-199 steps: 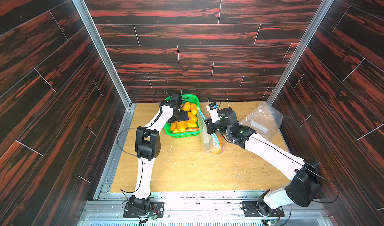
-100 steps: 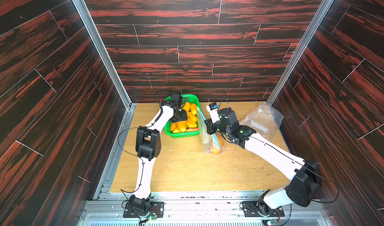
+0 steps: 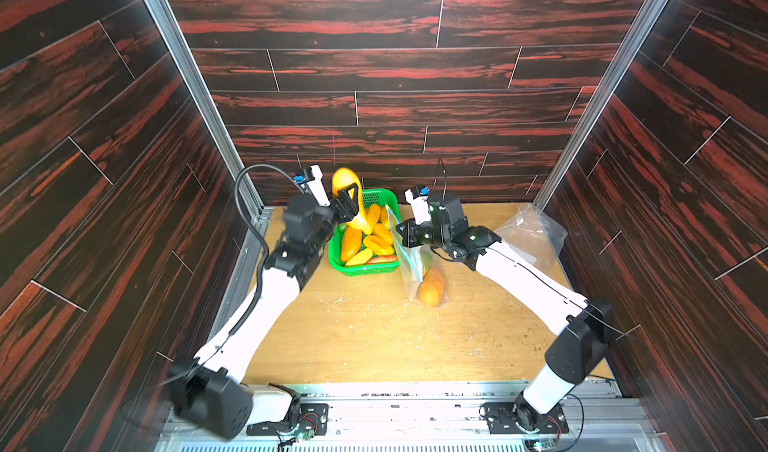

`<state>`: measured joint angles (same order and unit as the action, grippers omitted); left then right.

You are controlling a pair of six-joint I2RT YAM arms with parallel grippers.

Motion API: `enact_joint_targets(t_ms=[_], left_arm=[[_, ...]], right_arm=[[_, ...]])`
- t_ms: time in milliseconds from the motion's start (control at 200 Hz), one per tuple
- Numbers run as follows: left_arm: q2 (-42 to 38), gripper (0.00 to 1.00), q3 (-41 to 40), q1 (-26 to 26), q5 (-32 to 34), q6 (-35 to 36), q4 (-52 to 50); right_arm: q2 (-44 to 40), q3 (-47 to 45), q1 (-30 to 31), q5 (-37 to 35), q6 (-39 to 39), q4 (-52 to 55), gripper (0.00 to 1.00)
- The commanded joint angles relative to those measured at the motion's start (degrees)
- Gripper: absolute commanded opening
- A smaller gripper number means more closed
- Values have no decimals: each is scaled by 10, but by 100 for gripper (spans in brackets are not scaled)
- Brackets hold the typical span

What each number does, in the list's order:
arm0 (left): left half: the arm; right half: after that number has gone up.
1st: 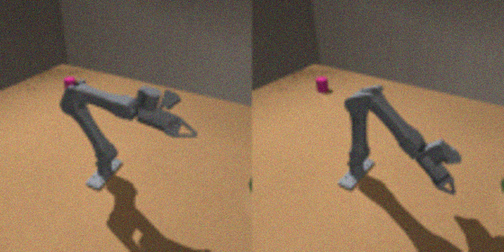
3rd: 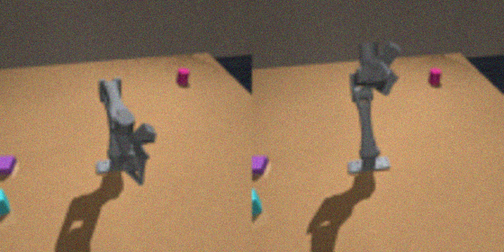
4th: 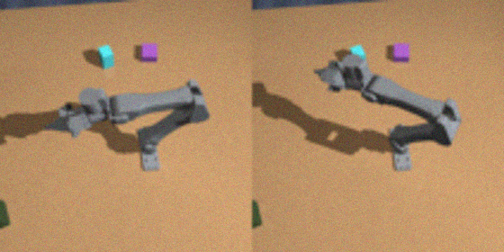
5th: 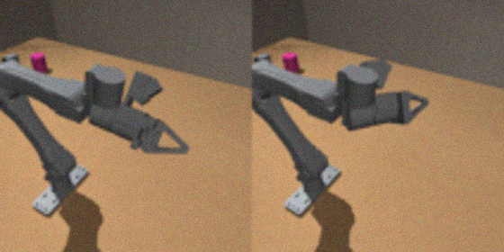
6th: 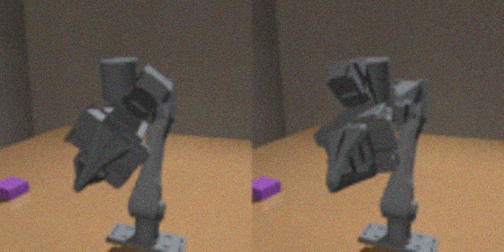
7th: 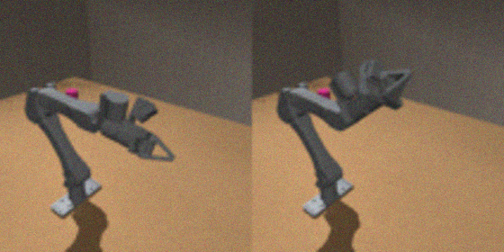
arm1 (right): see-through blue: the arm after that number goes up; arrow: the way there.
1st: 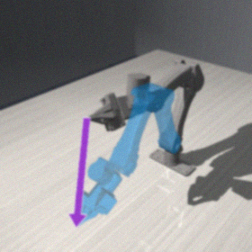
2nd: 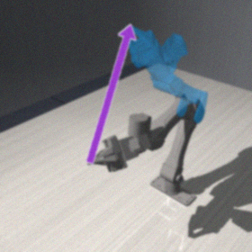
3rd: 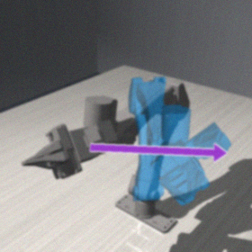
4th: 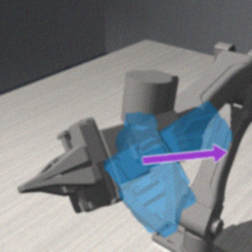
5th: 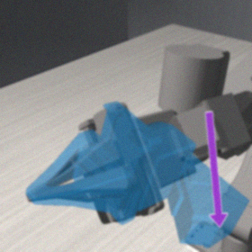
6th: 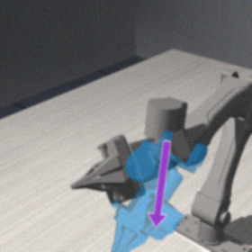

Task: Place the mango in a zip-top bag and seal the zipper
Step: Place the mango in the zipper food storage bag.

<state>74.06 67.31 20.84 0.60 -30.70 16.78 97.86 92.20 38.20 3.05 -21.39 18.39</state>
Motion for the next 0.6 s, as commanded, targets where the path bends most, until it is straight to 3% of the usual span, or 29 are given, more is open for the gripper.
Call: enact_joint_targets(t_ms=[0, 235, 596], left_arm=[[11, 0, -76, 17, 37, -2, 173], [47, 0, -99, 55, 29, 9, 273], [72, 0, -101, 66, -3, -24, 351]], right_arm=[[6, 4, -2, 50, -37, -26, 0], [3, -3, -2, 69, -60, -40, 0], [18, 5, -11, 85, -78, -32, 0]])
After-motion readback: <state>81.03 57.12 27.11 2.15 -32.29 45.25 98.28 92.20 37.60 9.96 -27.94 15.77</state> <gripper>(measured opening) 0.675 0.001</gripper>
